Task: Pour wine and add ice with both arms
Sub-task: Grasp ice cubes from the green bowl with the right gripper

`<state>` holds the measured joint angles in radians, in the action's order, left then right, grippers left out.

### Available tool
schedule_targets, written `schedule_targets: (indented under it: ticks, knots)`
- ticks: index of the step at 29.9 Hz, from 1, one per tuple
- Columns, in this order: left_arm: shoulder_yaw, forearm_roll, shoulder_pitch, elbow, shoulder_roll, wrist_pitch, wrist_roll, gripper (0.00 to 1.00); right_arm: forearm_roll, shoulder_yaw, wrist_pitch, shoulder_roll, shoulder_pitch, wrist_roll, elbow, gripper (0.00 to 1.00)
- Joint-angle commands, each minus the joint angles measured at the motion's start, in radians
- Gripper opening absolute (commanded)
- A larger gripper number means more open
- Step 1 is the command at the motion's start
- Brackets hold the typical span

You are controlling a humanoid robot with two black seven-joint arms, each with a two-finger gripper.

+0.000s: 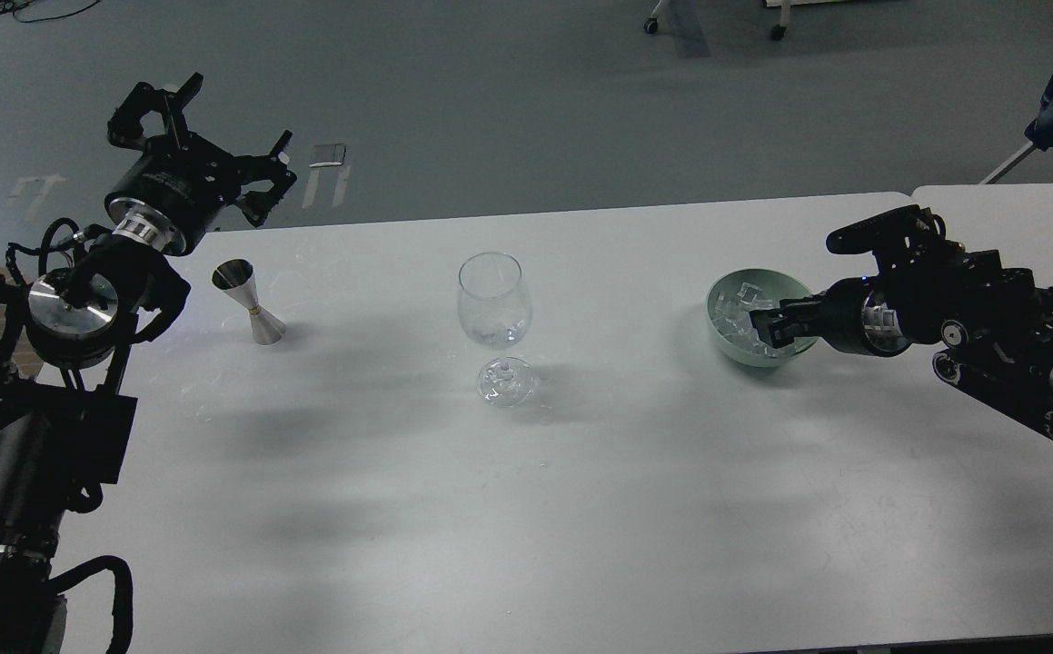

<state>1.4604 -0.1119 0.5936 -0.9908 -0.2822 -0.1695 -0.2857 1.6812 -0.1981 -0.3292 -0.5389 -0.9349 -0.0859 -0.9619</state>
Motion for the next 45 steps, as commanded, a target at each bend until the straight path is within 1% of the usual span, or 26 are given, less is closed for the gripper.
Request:
schedule_targets:
  ticks: [1,5,16,18,19,20,22,23,24,27,30,35,38,42,45]
  knots:
    - [0.0,0.0,0.0,0.001,0.0,-0.001,0.0,0.98,0.0,-0.001,0.004,0.002,-0.001,0.0,0.003,0.43]
    - [0.0,0.0,0.0,0.001,0.0,-0.001,0.0,0.98,0.0,-0.001,0.022,0.011,-0.001,0.003,0.006,0.43]
    - [0.0,0.0,0.002,0.017,-0.002,-0.008,0.002,0.98,-0.001,-0.001,0.029,0.053,0.001,0.003,0.051,0.43]
    - [0.0,0.0,0.002,0.018,-0.002,-0.008,0.002,0.98,-0.001,0.0,0.029,0.053,0.001,0.003,0.049,0.41]
    - [0.001,0.0,0.002,0.018,-0.002,-0.008,0.002,0.98,-0.001,0.0,0.029,0.053,0.001,0.005,0.049,0.4]
    - [0.001,0.0,0.002,0.018,-0.002,-0.01,0.002,0.98,-0.001,0.0,0.029,0.054,0.001,0.005,0.049,0.35]
    - [0.001,0.0,0.002,0.018,-0.002,-0.016,0.002,0.98,-0.003,0.0,0.027,0.053,-0.001,0.003,0.048,0.34]
    - [0.001,0.0,0.002,0.018,-0.003,-0.016,0.002,0.98,-0.003,0.0,0.025,0.053,-0.001,0.003,0.046,0.3]
    - [0.0,0.0,0.002,0.02,-0.003,-0.016,0.002,0.98,-0.003,0.0,0.025,0.053,0.001,0.003,0.046,0.28]
    - [0.0,0.0,0.002,0.02,-0.003,-0.016,0.002,0.98,-0.005,0.0,0.025,0.051,0.001,-0.002,0.045,0.27]
    - [0.0,0.0,0.002,0.02,-0.003,-0.016,0.002,0.98,-0.008,0.0,0.025,0.046,0.001,-0.003,0.037,0.23]
    - [0.0,0.0,0.006,0.023,-0.005,-0.016,0.002,0.98,-0.009,-0.01,0.027,0.043,-0.001,-0.003,0.029,0.23]
    - [0.001,0.0,0.009,0.024,-0.006,-0.016,0.002,0.98,-0.011,-0.037,0.027,0.04,-0.009,-0.003,0.012,0.23]
    - [0.001,0.0,0.011,0.024,-0.008,-0.016,0.002,0.98,-0.012,-0.101,0.025,-0.015,-0.013,-0.003,-0.064,0.24]
    - [0.001,0.0,0.012,0.026,-0.008,-0.016,0.002,0.98,-0.012,-0.15,0.024,-0.03,-0.013,-0.003,-0.125,0.24]
